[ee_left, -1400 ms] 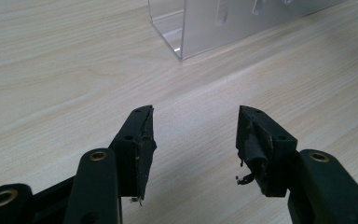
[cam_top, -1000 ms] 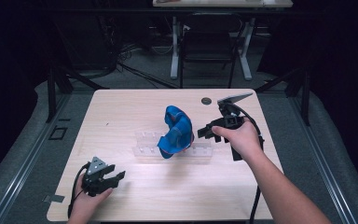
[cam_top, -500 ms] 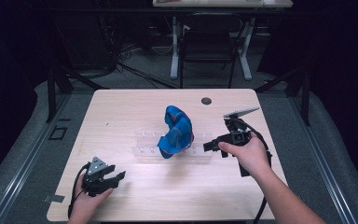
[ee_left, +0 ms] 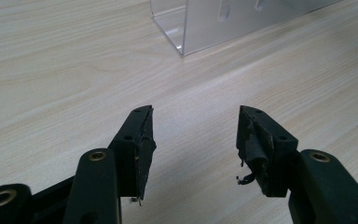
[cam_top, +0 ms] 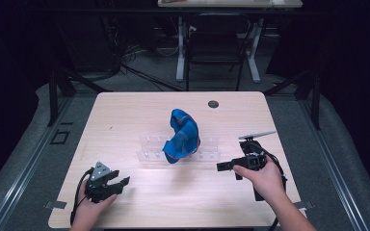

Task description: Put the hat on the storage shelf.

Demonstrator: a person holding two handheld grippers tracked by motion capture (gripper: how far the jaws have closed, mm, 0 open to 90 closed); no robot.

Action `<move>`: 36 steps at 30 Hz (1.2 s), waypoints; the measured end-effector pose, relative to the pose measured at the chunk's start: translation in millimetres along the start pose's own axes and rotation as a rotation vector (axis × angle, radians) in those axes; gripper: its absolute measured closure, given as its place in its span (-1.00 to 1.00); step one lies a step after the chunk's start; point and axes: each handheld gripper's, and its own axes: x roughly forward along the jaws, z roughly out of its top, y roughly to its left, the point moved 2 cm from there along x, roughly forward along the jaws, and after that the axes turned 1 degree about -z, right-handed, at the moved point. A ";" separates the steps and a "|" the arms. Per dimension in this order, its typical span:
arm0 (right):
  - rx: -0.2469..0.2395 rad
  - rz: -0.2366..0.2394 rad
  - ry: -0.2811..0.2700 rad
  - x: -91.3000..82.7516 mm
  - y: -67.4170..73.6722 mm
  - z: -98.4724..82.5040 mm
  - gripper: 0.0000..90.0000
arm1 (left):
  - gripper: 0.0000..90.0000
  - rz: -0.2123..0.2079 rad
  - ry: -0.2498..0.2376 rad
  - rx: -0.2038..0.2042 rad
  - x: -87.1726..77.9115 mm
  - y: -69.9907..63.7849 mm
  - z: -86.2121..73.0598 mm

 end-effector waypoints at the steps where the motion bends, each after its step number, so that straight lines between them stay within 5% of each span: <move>1: -0.004 -0.006 -0.003 1.3 -2.4 -3.2 0.18 | 0.03 -0.001 0.004 0.002 0.0 0.0 0.0; 15: 0.009 -0.032 -0.072 9.6 -30.6 -34.5 0.14 | 0.03 0.001 0.003 0.001 0.2 -0.1 -0.2; 36: -0.053 -0.095 -0.109 28.8 -40.7 -53.1 0.07 | 0.02 0.001 0.001 0.001 0.3 -0.6 -0.4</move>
